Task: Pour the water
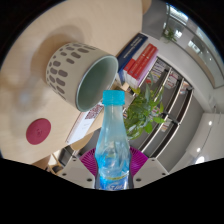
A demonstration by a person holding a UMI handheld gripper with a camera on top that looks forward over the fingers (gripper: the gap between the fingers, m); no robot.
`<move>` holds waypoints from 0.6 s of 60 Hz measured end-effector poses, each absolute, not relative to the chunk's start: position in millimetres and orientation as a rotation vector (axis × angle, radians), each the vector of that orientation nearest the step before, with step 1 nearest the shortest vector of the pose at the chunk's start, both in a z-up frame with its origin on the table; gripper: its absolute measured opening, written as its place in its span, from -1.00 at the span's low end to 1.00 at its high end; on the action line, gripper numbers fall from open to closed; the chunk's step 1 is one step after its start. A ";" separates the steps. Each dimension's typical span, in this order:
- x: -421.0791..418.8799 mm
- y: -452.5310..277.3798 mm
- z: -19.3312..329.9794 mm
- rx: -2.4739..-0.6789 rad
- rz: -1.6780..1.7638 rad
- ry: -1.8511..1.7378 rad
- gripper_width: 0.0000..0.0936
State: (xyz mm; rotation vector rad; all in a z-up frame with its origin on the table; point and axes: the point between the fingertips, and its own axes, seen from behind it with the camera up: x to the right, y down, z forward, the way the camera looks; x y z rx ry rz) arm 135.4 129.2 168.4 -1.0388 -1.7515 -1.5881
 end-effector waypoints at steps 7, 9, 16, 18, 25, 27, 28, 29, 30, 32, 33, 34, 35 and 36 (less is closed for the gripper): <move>118.5 133.2 166.0 -0.874 -1.662 -1.865 -0.19; 114.8 135.1 164.1 -0.845 -1.663 -1.889 -0.19; 116.2 134.0 160.7 -0.801 -1.710 -1.925 -0.19; 117.6 133.2 160.2 -0.824 -1.698 -1.919 -0.19; 122.2 126.7 174.4 -1.018 -1.614 -1.749 -0.16; 120.5 123.1 184.2 -1.101 -1.534 -1.663 -0.16; 118.2 121.1 189.0 -1.148 -1.489 -1.609 -0.16; 116.1 118.9 194.0 -1.195 -1.441 -1.551 -0.16; 114.3 117.0 199.1 -1.243 -1.394 -1.489 -0.16; 110.1 112.4 208.6 -1.332 -1.294 -1.372 -0.16; 105.9 110.7 213.1 -1.368 -1.235 -1.325 -0.16; 101.0 106.9 216.9 -1.398 -1.194 -1.255 -0.16; 96.7 104.0 223.4 -1.421 -1.158 -1.193 -0.16; 100.1 106.0 227.6 -1.447 -1.090 -1.145 -0.16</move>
